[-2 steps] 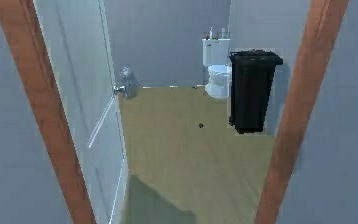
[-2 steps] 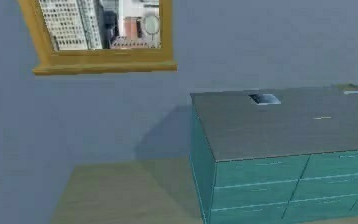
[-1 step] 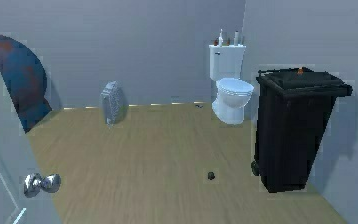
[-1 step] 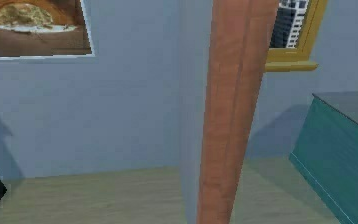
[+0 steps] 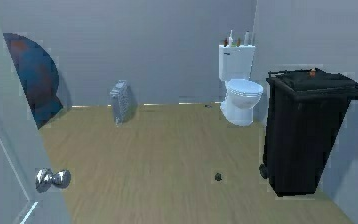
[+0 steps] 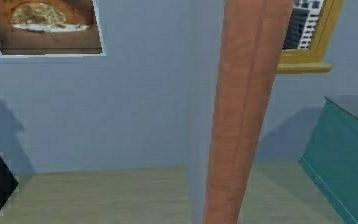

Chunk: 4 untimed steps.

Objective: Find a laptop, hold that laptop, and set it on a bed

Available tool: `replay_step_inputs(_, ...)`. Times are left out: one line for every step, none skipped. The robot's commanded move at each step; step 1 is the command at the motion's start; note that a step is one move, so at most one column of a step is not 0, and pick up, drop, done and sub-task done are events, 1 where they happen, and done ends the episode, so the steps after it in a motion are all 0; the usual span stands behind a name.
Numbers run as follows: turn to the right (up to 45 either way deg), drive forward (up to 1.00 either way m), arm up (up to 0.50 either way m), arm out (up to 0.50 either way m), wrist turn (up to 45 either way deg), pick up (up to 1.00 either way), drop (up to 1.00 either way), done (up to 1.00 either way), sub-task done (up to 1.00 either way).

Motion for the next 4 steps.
replay_step_inputs(-9.0, 0.0, 0.0, 0.0, 0.0, 0.0, 0.0, 0.0, 0.0)
replay_step_inputs(0.0, 0.05, 0.0, 0.0, 0.0, 0.0, 0.0, 0.0, 0.0)
replay_step_inputs(24.0, 0.0, 0.0, 0.0, 0.0, 0.0, 0.0, 0.0, 0.0)
replay_step_inputs(3.0, 0.0, 0.0, 0.0, 0.0, 0.0, 0.0, 0.0, 0.0)
